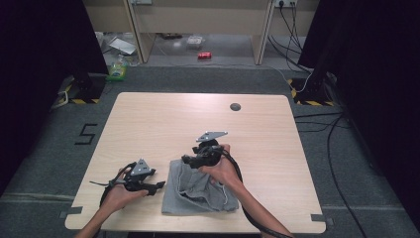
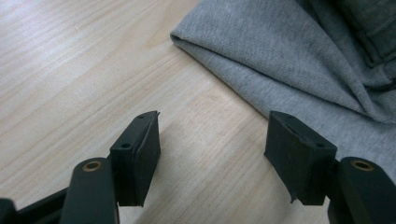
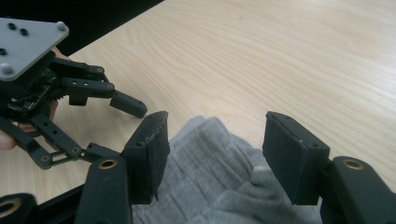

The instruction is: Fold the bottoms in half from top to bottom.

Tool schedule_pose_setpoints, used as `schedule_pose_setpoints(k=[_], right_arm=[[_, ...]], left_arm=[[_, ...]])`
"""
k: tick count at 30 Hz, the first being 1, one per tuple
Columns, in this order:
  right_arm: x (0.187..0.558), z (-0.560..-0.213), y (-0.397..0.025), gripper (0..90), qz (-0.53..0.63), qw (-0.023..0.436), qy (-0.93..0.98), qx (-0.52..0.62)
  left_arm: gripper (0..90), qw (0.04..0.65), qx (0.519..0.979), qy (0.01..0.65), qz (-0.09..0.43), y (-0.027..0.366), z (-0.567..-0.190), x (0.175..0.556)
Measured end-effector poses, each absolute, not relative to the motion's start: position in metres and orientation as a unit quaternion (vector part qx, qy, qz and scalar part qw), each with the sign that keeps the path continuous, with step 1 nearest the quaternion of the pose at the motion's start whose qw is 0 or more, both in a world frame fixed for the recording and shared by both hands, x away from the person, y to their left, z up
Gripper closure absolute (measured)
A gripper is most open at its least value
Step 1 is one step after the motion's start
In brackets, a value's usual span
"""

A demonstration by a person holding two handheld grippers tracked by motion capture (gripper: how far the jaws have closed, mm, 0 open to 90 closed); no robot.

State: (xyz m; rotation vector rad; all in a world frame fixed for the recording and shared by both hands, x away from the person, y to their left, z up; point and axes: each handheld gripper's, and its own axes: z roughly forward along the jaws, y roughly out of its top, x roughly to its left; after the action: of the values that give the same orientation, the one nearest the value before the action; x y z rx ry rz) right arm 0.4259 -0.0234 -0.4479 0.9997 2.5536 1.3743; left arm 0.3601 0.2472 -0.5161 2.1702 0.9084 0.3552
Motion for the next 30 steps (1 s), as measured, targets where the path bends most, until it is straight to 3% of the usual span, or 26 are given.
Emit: schedule_pose_setpoints(k=[7,12,15,30], right_arm=[[0.438,-0.453,-0.002,43.6,0.426,0.022,0.848,0.315],[0.439,-0.455,-0.005,69.7,0.424,0.007,0.854,0.301],[0.433,-0.451,-0.016,79.9,0.437,0.013,0.848,0.3],[0.334,-0.44,-0.09,87.0,0.492,0.066,0.82,0.286]], left_arm=[[34.6,0.374,0.847,0.352,0.138,0.248,-0.516,0.36],[34.7,0.376,0.847,0.35,0.137,0.249,-0.517,0.36],[34.7,0.376,0.847,0.35,0.137,0.249,-0.517,0.36],[34.6,0.375,0.847,0.351,0.138,0.248,-0.517,0.36]])
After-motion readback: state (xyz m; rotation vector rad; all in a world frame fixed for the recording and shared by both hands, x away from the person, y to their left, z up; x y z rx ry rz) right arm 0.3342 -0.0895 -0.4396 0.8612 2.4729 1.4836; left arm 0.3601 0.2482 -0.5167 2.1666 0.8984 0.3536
